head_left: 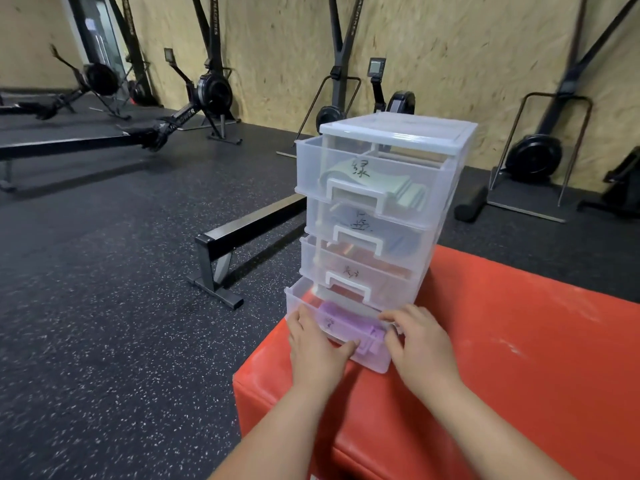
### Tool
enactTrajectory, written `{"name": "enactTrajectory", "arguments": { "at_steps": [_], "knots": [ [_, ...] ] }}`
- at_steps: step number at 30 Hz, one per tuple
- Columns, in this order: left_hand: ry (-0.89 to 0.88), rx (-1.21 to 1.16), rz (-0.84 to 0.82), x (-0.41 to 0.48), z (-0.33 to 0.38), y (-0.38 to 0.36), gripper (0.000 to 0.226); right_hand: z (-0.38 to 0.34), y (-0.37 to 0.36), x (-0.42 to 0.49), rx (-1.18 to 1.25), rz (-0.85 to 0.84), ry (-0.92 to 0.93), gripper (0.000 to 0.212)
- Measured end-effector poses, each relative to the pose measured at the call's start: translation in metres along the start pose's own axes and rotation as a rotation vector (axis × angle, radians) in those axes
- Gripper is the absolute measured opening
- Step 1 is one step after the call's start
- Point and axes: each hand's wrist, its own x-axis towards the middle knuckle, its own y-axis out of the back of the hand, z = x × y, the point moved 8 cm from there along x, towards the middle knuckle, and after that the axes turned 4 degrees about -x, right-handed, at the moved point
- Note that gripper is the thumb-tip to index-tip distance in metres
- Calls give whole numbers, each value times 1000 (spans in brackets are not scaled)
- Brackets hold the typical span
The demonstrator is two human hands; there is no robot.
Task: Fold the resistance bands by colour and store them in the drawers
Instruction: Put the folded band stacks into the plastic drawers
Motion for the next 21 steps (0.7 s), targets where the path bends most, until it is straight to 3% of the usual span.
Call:
{"name": "enactTrajectory", "arguments": {
  "at_steps": [3,12,21],
  "knots": [
    [-22,-23,-18,9,6,-11,115,23,7,-28,-28,3,-79,26],
    [-27,41,-99,-16,12,-13,112,74,9,-94,-173,-384,-258,38],
    [-210,130,-257,-75,58,41,106,55,65,-105,-92,-343,-371,49]
  ]
}}
